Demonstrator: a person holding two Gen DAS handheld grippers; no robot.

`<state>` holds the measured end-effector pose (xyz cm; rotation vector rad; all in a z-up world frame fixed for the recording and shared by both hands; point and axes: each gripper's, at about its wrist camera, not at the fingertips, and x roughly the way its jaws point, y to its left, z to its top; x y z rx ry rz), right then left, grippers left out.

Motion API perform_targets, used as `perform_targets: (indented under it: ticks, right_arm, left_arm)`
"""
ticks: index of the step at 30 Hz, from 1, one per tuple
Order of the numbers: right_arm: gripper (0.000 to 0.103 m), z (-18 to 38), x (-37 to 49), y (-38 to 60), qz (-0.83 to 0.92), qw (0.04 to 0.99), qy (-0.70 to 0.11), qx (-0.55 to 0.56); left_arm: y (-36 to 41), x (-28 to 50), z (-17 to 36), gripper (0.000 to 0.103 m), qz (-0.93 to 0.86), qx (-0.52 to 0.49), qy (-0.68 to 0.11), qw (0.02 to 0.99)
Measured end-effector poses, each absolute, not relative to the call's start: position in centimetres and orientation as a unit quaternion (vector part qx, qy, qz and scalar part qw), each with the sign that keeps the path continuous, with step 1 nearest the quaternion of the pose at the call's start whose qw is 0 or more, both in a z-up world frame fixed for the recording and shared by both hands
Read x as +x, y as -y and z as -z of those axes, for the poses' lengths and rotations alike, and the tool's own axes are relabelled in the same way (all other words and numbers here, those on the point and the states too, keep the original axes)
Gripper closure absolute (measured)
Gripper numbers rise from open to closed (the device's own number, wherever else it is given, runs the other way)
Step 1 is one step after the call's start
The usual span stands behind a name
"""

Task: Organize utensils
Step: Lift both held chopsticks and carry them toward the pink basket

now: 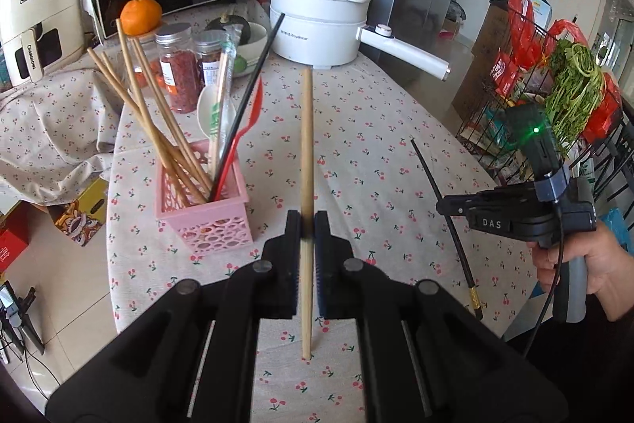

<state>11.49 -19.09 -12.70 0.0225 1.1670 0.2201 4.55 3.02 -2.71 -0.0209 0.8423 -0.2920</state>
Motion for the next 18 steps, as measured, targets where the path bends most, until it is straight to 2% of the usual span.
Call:
perform_targets:
  ticks: [8, 18]
  right_arm:
    - [0.097, 5.8, 8.5, 17.7, -0.157, 0.882, -0.445, 0.0]
    - [0.097, -2.3, 6.2, 14.2, -0.212, 0.927, -0.31, -0.009]
  left_arm:
    - [-5.5, 3.5, -0.3, 0.095, 0.13, -0.039, -0.35, 0.927]
    - [-9.1, 2.7, -5.0, 0.095, 0.078, -0.074, -0.233, 0.967]
